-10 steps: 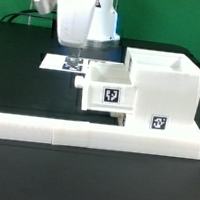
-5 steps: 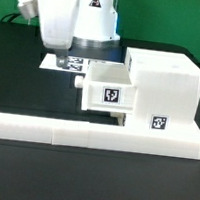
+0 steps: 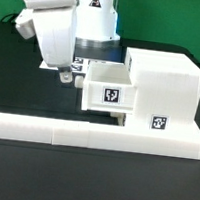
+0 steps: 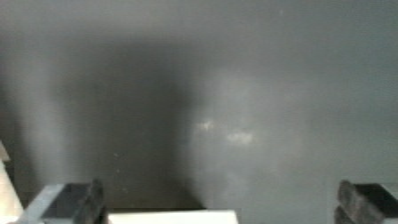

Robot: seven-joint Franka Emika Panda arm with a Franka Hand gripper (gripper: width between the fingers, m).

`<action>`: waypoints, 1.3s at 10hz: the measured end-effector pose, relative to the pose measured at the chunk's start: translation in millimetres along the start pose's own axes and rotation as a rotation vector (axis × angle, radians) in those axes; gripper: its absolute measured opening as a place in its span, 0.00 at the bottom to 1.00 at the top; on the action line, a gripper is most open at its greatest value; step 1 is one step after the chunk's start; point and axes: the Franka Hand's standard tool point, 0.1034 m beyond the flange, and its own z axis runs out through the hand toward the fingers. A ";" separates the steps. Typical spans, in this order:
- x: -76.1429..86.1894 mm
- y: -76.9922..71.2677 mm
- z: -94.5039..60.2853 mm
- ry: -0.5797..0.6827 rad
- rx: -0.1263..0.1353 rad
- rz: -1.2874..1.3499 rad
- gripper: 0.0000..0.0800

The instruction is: Assemble drawer

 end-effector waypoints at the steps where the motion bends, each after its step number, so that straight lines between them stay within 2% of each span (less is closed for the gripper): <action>1: 5.7 0.4 2.3 0.002 0.003 0.029 0.81; 4: 32.4 8.0 8.4 0.009 0.005 0.048 0.81; 8: 65.3 10.0 18.2 0.014 0.015 0.138 0.81; 10: 63.0 9.0 17.8 0.014 0.018 0.152 0.81; 11: 52.0 7.4 14.6 0.013 0.022 0.146 0.81; 13: 16.3 0.5 5.7 0.019 0.055 0.103 0.81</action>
Offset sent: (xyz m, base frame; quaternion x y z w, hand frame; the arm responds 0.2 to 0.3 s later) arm 0.0239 0.0379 0.0025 -0.0012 0.0071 0.0018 1.0000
